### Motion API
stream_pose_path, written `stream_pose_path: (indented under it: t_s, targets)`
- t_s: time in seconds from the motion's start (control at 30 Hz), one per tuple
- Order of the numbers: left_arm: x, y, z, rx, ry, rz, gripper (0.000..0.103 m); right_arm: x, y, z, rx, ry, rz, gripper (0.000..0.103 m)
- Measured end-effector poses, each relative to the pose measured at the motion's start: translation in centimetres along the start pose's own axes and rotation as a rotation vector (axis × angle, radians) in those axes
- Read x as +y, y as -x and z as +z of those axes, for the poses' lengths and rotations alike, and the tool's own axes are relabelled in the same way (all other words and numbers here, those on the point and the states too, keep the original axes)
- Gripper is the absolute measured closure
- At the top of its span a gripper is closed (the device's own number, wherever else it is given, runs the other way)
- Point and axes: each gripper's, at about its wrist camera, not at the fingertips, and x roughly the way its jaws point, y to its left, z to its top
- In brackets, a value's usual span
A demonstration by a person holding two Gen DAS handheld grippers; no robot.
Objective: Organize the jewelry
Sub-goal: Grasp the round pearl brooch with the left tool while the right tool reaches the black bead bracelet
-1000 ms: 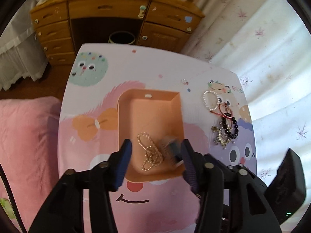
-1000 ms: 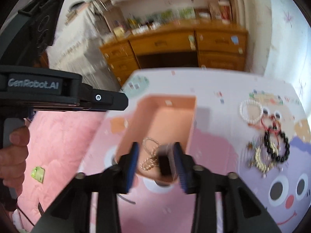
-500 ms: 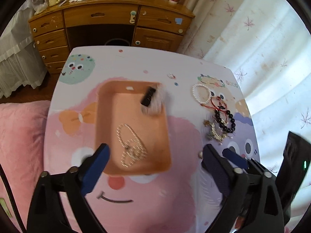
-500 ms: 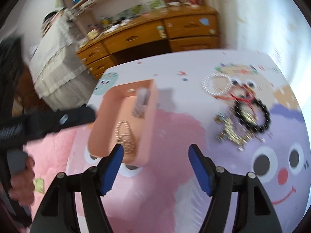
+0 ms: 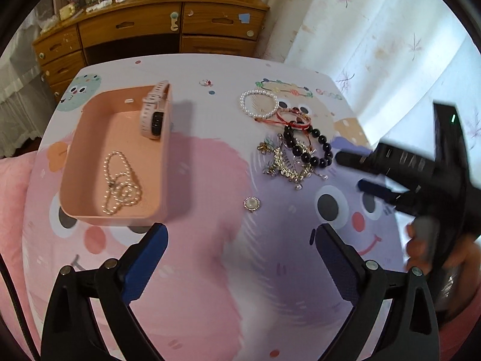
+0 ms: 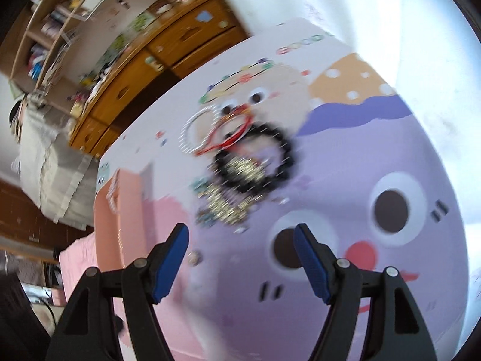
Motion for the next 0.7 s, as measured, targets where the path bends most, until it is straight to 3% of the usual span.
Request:
stream_pose_path:
  t_s: [0.13, 0.27, 0.43, 0.57, 0.7]
  targets:
    - [-2.2, -2.3, -0.6, -0.036, -0.027, 0.148, 0.006, -1.7, -0.4, 2.1, 0.018, -0.034, 0.006, 0.031]
    - [-3.8, -4.9, -0.7, -0.066, -0.042, 0.253, 0.017, -2.8, -1.8, 3.9, 0.061, -0.06, 0.016, 0.031]
    - [-4.4, -6.8, -0.7, -0.074, 0.009, 0.259, 0.037, -2.6, -3.1, 5.3, 0.077, -0.001, 0.001, 0.048]
    - [-4.2, -8.0, -1.0, -0.051, 0.077, 0.252, 0.053, -1.2, -3.7, 5.6, 0.062, 0.15, -0.091, 0.059]
    - [-4.1, -8.5, -1.1, -0.056, 0.103, 0.262, 0.066, -0.8, -4.6, 5.9, 0.082, 0.212, -0.083, 0.069]
